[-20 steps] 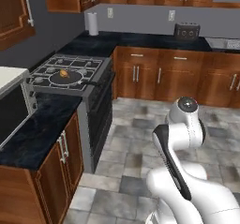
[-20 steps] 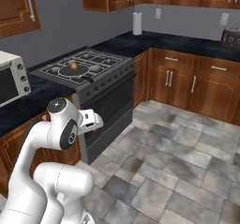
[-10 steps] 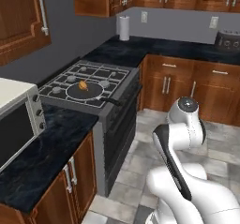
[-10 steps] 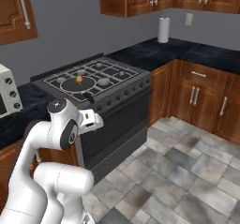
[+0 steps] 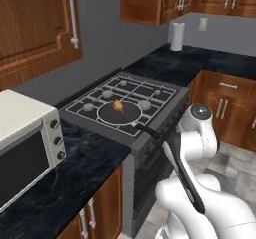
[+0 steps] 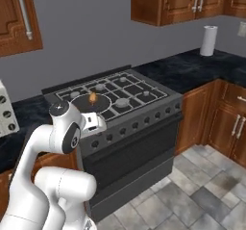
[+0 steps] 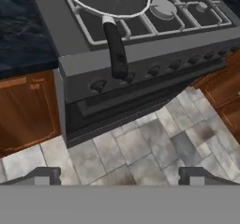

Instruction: Take the chicken drumsticks from the pan and place one on each plate on the dining counter.

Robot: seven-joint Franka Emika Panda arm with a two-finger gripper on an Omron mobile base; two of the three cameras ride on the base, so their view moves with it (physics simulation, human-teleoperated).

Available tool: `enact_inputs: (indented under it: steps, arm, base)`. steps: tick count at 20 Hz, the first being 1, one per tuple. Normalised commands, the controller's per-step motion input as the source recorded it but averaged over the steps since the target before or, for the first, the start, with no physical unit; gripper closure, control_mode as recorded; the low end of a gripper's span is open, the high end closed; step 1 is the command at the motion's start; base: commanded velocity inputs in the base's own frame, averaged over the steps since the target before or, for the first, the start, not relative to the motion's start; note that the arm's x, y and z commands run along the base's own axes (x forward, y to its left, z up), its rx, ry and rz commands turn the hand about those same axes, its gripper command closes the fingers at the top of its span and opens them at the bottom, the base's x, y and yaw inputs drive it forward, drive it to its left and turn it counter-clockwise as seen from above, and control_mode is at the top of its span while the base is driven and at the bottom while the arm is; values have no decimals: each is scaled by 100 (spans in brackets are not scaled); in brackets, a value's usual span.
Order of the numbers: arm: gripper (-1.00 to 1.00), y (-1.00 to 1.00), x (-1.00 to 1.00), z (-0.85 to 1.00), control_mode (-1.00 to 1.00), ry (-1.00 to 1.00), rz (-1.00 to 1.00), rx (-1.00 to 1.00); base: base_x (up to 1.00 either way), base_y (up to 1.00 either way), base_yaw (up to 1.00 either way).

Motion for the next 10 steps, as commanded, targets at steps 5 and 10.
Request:
enact_inputs:
  steps: [5, 10]
  arm:
    - [-100, 0, 0, 0, 100, 0, 0, 0]
    - [-100, 0, 0, 0, 100, 0, 0, 0]
  base:
    - [24, 3, 27]
    - [66, 0, 28]
